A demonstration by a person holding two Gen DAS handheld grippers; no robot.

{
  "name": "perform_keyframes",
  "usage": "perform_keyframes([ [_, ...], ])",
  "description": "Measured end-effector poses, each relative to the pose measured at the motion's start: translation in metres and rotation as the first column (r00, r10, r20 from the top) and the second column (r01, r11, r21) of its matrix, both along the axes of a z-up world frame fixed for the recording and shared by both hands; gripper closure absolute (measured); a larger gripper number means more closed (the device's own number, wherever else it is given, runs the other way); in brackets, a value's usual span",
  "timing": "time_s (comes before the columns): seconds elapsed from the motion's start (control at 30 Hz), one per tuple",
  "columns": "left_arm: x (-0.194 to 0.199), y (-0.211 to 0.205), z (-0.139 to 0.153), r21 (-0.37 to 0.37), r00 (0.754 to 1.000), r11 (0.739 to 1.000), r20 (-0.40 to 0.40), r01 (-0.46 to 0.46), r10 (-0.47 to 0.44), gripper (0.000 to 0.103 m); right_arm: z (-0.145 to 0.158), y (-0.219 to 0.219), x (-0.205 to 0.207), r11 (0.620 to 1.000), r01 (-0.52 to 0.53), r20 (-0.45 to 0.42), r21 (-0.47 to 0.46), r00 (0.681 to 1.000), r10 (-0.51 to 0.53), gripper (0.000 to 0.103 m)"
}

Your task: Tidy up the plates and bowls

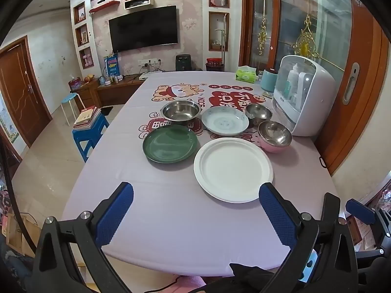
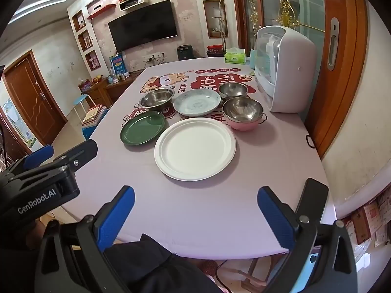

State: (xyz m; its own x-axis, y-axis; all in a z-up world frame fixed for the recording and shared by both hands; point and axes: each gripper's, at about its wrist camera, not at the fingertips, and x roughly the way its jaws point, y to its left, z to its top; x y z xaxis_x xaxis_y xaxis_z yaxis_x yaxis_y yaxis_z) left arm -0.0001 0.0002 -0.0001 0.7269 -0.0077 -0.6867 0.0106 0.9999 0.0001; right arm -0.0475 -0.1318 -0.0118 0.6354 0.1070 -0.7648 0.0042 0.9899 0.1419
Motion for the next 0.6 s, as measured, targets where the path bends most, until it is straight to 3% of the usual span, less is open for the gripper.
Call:
perform_keyframes([
  [0.6, 0.004, -0.001, -0.003, -0.01, 1.0, 1.0, -0.011, -0.012, 0.012, 0.001, 0.005, -0.006, 0.0, 1.0, 0.002, 0.01, 0.001, 1.0, -0.002, 0.002],
])
